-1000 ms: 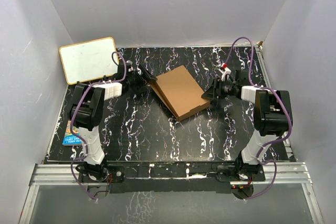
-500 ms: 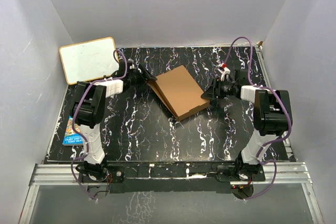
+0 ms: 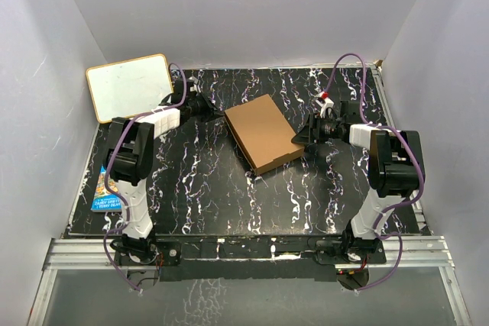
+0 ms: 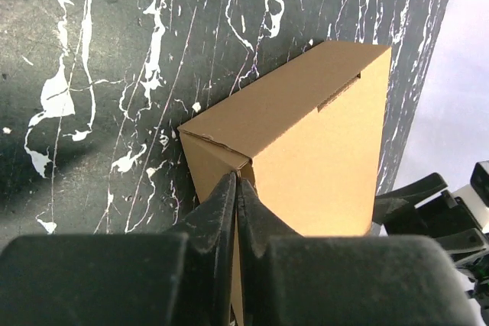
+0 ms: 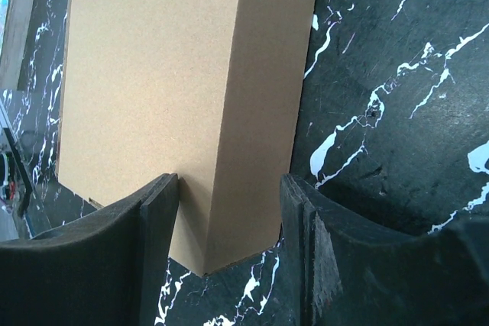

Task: Fold the paper box

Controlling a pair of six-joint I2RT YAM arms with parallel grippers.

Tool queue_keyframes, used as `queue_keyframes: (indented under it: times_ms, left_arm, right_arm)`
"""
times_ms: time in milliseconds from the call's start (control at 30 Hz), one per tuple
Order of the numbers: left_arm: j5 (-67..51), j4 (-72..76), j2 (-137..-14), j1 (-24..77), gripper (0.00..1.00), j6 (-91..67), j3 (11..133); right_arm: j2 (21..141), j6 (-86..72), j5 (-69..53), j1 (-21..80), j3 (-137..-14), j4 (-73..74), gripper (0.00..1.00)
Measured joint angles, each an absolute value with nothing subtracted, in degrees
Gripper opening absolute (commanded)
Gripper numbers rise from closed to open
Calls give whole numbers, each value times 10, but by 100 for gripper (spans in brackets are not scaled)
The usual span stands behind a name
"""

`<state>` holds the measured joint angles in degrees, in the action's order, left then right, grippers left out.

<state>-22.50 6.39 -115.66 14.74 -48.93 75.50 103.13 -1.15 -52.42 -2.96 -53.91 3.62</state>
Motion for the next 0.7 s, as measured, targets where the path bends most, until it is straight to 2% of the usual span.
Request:
queue_keyframes:
  times_ms: [133,233,400,467,600,700]
  left_arm:
    - [-214,44,-1160,152,0,-465,769]
    - [-208,43,-1159,154,7,-457,769]
    - [-197,44,-1153,157,41,-444,761]
    - [-192,43,-1144,159,47,-439,743]
    - [-188,43,-1118,160,46,-434,711]
    - [-184,55,-1085,160,30,-433,680]
  right_arm:
    - [1031,-11,-524,-29,-540,38,57]
    - [1031,-11,-524,-29,-542,42,57]
    - [1031,-8,-524,-29,-542,43,57]
    - [1031,-7,-524,-29,-542,44,57]
    - [1031,-3,-524,-28,-543,45,57]
    - [1031,-1,-525,-28,-543,45,57]
